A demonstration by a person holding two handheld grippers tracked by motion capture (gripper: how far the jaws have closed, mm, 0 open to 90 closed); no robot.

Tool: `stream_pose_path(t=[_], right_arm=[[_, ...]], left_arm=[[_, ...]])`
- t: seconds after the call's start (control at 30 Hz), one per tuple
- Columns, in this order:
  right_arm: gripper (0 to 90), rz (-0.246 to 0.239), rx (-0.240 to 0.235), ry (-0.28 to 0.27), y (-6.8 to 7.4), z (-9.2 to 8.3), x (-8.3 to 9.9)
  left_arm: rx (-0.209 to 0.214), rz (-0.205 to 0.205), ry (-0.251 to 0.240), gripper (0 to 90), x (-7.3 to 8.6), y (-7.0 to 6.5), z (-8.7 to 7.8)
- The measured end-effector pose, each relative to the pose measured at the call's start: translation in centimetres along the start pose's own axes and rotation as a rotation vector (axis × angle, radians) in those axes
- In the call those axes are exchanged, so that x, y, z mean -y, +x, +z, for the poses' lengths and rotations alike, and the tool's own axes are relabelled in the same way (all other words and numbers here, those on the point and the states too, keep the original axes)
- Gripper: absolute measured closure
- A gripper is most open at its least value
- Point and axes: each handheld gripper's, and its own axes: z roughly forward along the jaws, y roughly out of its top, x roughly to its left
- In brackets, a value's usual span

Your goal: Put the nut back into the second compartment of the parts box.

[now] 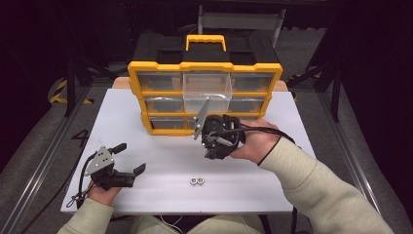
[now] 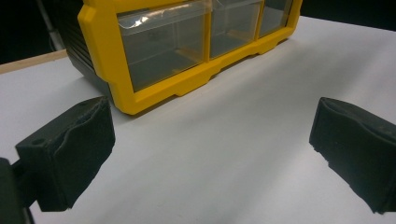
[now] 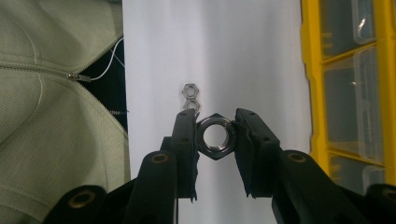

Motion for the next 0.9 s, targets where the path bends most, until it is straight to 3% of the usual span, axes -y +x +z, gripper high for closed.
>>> stream_pose_path(t=[0.4,0.9], right_arm=[[69.9,0.004,0.026,-0.017,-2.0,-4.3,-1.8],[69.9,0.031,0.057,-0.026,-4.8,-7.8,-4.5]], left_arm=[[-0.002,-0.004,0.0,0.9,0.0,0.1,0.0],[0.006,-0.005,0.005,1.2,0.1,0.1,0.0]])
